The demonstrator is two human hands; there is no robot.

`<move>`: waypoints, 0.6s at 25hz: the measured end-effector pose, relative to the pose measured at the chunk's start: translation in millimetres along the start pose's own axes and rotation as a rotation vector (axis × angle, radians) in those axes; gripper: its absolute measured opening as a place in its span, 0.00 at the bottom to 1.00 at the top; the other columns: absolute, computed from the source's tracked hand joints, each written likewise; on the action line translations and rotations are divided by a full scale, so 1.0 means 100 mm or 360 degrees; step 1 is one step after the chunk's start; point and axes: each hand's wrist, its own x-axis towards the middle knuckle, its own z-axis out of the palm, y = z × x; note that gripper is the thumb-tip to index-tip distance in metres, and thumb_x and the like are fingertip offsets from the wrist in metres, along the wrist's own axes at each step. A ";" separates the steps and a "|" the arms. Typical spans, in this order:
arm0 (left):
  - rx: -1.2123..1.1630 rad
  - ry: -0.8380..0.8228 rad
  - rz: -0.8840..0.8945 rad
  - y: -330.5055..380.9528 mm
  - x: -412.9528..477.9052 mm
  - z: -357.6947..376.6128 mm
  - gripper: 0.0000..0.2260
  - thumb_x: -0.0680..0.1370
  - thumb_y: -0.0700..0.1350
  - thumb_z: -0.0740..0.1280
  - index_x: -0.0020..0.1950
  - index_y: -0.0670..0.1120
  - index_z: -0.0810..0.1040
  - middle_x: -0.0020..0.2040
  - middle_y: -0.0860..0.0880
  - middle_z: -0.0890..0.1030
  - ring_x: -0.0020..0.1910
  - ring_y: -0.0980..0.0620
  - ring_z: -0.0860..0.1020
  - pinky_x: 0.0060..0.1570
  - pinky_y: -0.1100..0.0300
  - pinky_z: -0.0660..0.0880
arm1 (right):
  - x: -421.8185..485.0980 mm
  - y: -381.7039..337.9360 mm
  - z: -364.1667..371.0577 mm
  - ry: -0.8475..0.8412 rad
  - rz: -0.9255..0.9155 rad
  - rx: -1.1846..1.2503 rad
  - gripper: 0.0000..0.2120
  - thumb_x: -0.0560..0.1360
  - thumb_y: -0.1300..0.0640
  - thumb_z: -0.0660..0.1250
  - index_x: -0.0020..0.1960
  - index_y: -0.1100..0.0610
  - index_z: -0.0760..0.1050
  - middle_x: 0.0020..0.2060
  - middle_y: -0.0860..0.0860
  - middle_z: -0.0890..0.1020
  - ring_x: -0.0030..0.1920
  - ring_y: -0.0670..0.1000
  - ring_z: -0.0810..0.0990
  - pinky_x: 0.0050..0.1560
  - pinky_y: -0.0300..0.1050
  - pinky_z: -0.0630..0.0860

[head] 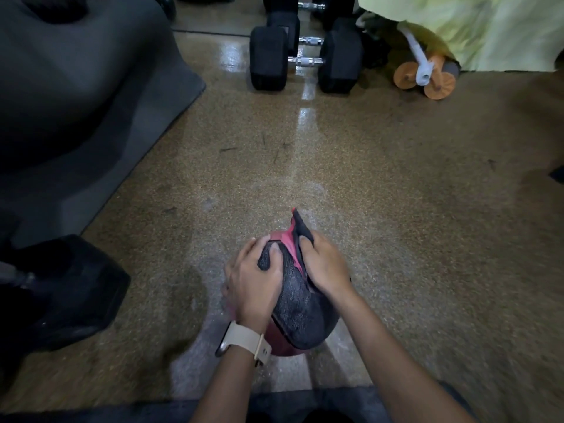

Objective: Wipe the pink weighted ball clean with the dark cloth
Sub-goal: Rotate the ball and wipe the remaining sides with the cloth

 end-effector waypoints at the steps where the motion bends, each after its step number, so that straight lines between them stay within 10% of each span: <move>1: 0.0009 0.0015 -0.0023 0.02 0.00 0.00 0.27 0.72 0.68 0.54 0.63 0.62 0.81 0.68 0.58 0.79 0.69 0.48 0.75 0.70 0.44 0.72 | 0.03 -0.04 0.02 0.0026 0.0018 -0.0045 0.16 0.81 0.50 0.52 0.58 0.54 0.75 0.55 0.52 0.80 0.57 0.57 0.77 0.53 0.49 0.70; 5: -0.0049 0.0000 -0.0107 0.02 0.08 -0.02 0.28 0.69 0.66 0.53 0.62 0.63 0.81 0.67 0.60 0.80 0.69 0.50 0.76 0.69 0.43 0.72 | -0.80 -0.02 0.25 0.0291 -0.0352 -0.0329 0.25 0.80 0.45 0.48 0.73 0.52 0.66 0.72 0.48 0.69 0.74 0.53 0.63 0.72 0.55 0.59; 12: 0.0014 -0.0022 -0.0149 0.11 0.00 -0.03 0.26 0.72 0.67 0.54 0.65 0.64 0.79 0.72 0.58 0.76 0.72 0.47 0.72 0.71 0.43 0.70 | -0.05 -0.10 0.01 0.0073 -0.0044 -0.0166 0.22 0.77 0.43 0.51 0.62 0.52 0.74 0.59 0.51 0.78 0.62 0.55 0.75 0.61 0.52 0.69; 15: -0.0057 0.0017 -0.0137 0.08 0.05 -0.02 0.25 0.73 0.65 0.55 0.63 0.63 0.81 0.69 0.58 0.79 0.70 0.48 0.75 0.69 0.44 0.72 | -0.60 -0.08 0.21 0.0215 -0.0304 -0.0351 0.28 0.78 0.42 0.45 0.73 0.49 0.66 0.73 0.47 0.68 0.75 0.53 0.62 0.73 0.55 0.57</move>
